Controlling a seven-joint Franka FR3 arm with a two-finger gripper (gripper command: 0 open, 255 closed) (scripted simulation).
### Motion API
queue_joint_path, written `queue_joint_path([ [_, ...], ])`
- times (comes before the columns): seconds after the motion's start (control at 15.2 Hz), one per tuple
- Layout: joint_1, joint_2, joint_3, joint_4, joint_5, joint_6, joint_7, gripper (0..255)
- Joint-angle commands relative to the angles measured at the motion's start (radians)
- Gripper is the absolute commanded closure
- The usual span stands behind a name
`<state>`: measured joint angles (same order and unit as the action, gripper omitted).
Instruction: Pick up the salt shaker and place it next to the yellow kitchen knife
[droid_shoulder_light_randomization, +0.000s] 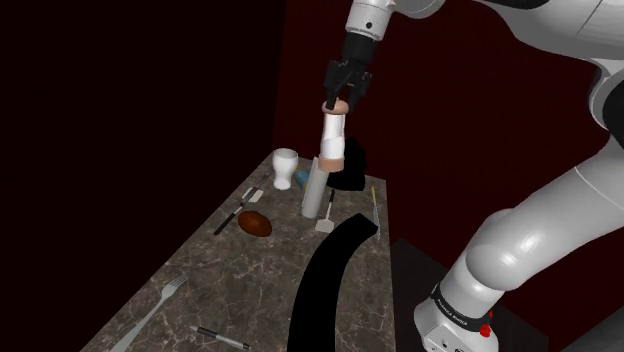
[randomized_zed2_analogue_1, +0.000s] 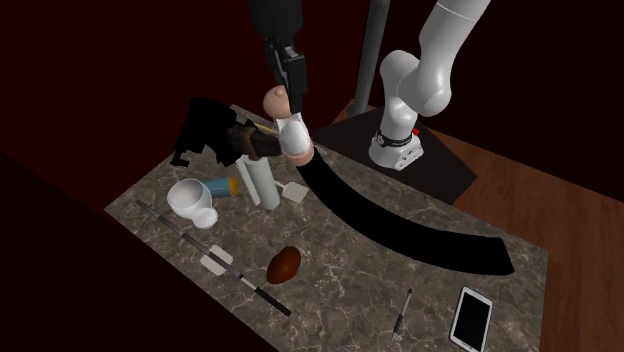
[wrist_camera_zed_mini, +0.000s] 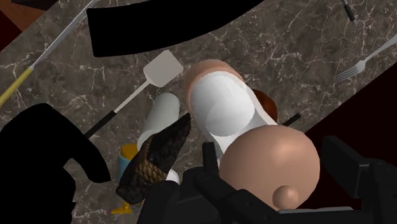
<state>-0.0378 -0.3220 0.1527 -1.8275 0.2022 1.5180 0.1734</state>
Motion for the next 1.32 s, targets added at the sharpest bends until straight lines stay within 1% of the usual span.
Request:
queue_joint_path([
  [0.0, -0.017, -0.022, -0.035, -0.021, -0.008, -0.010, -0.052, 255],
  [0.33, -0.058, -0.036, -0.122, -0.031, -0.038, -0.035, -0.175, 255],
  [0.66, -0.101, -0.022, -0.207, -0.014, -0.070, -0.058, -0.298, 255],
  [0.99, -0.142, 0.018, -0.293, 0.032, -0.099, -0.079, -0.422, 255],
  [1.25, -0.175, 0.070, -0.361, 0.090, -0.115, -0.097, -0.524, 255],
])
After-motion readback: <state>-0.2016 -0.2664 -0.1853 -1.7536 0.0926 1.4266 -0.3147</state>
